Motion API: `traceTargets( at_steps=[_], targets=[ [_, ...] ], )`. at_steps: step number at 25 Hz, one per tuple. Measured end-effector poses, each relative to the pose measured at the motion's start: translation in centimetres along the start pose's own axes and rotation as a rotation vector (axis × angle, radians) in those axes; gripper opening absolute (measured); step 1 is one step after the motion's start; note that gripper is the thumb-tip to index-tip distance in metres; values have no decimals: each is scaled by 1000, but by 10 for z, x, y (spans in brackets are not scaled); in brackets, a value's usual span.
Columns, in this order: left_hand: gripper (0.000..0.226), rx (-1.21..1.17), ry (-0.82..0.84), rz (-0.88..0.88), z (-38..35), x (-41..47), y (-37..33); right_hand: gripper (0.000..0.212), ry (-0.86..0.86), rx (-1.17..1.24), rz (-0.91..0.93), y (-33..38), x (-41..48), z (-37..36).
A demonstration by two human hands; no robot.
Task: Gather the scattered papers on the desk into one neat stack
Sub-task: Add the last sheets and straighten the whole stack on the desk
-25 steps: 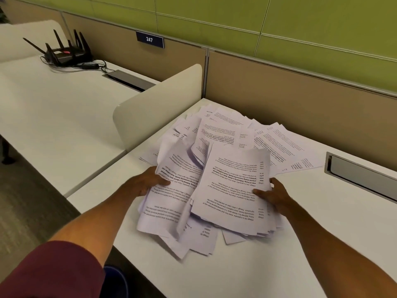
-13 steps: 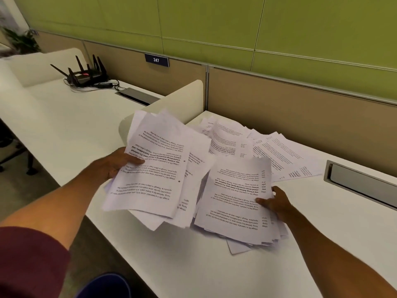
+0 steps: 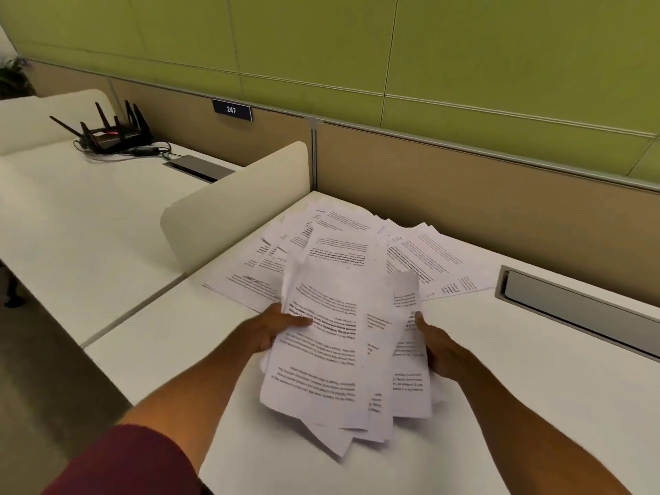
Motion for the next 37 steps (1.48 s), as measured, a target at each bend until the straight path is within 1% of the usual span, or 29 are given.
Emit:
traceTargets(
  at_steps=[1,2,3,5,8,9,10,11,12,13,14,15,17,18,19,21,22,23,24,25,26,28,30,32,34,37],
  targets=[
    [49,-7,27,25,-16,8,9,46,60,97,-3,1,-3,2],
    [52,3,57,39,-32,16,14,45,117,152,8,4,-6,5],
    [53,33,79,51,-45,23,17,42,158,151,3,7,-10,8],
    [56,121,125,69,-69,34,19,41,210,59,-37,6,-17,17],
    [58,194,155,76,-91,47,20,57,203,-15,-34,-1,-18,26],
    [58,186,134,52,-93,49,18,60,183,6,-26,-3,-18,27],
    [58,184,77,1,-91,52,14,59,169,39,-17,-4,-17,28],
    [58,220,-33,-68,-84,55,7,57,155,72,-20,-6,-16,28],
    [59,322,-187,-118,-72,56,0,54,139,96,-35,-7,-14,28],
    [62,488,-346,-114,-60,57,-4,52,125,111,-58,-8,-12,27],
    [67,669,-441,-55,-51,57,-6,49,113,112,-76,-7,-11,26],
    [72,791,-462,15,-47,59,-6,46,105,87,-88,-5,-9,24],
    [75,852,-400,70,-44,68,-2,44,105,-24,-86,3,-4,18],
    [73,852,-367,42,-46,73,-1,43,111,-93,-76,8,-3,15],
    [68,844,-333,-22,-44,77,-3,41,112,-152,-65,11,0,12],
    [52,797,-284,-196,-30,81,-11,44,57,-223,-47,12,2,10],
    [46,775,-319,-259,-15,80,-18,46,9,-227,-37,11,1,12],
    [43,765,-401,-291,5,80,-27,48,-31,-212,-24,9,0,14],
    [45,782,-498,-280,30,81,-34,50,-55,-191,-14,7,-1,16],
    [50,828,-577,-224,53,82,-41,52,-70,-176,-13,6,-1,17],
    [60,891,-620,-135,74,85,-46,52,-80,-176,-20,7,-2,17],
    [81,985,-614,45,111,95,-54,53,-116,-195,-54,7,1,15],
    [96,999,-592,145,138,106,-60,53,-151,-201,-78,8,5,13],
    [103,951,-590,185,157,116,-61,52,-174,-208,-97,8,7,10],
    [105,918,-595,201,166,122,-62,51,-181,-213,-111,9,7,9],
    [111,884,-660,216,174,132,-68,53,-171,-207,-119,9,9,5]
  ],
)
Point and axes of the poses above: each hand's wrist, its own x-axis towards the middle knuckle, its own z-axis out of the back of the hand, y = z × x, the point moved 4 cm from there along x, towards the middle knuckle, and after that the axes turned 11 degrees about y, right-handed, at the moved point
